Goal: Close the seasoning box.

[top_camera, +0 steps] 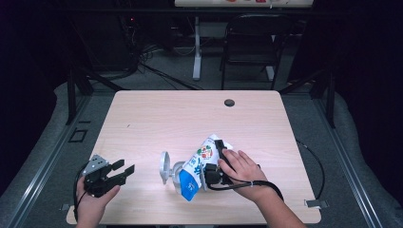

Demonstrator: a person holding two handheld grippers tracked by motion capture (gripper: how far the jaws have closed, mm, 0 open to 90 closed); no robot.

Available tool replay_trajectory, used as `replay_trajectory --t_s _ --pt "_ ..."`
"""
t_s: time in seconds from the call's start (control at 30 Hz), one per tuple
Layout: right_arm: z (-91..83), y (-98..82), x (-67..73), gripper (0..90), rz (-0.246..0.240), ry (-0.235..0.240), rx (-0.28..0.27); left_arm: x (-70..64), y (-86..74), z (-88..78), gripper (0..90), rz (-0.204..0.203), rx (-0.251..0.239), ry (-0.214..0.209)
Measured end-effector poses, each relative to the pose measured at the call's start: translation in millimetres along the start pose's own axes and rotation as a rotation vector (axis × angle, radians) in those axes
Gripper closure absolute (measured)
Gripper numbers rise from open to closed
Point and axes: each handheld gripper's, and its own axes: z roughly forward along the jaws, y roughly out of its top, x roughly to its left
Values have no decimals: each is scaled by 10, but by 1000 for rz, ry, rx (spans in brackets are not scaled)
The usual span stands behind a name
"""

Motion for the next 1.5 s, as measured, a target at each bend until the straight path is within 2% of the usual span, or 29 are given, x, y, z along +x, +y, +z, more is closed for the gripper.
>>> replay_trajectory --t_s 0.3,0.47,0.53,0.93,1.17,1.2,1.4,1.5 --pt "3 -34 47 618 51 21 1 -1 0 1 489 0 -1 1" --pt "0 -38 49 618 53 27 7 -4 -1 2 489 -1 -1 1" --pt "0 -38 65 618 86 37 4 -5 0 3 489 1 -1 1" --pt "3 -39 78 619 133 73 15 -2 -1 0 488 1 6 1" --pt "13 -62 99 618 191 93 8 -5 -1 2 488 1 -1 2" --pt "13 -77 101 619 218 104 10 -2 2 -5 488 2 9 0" --pt "2 -103 127 621 256 131 16 -6 -3 5 488 3 4 0" --pt "-1 -115 134 622 291 150 17 -7 -3 6 488 4 4 1"
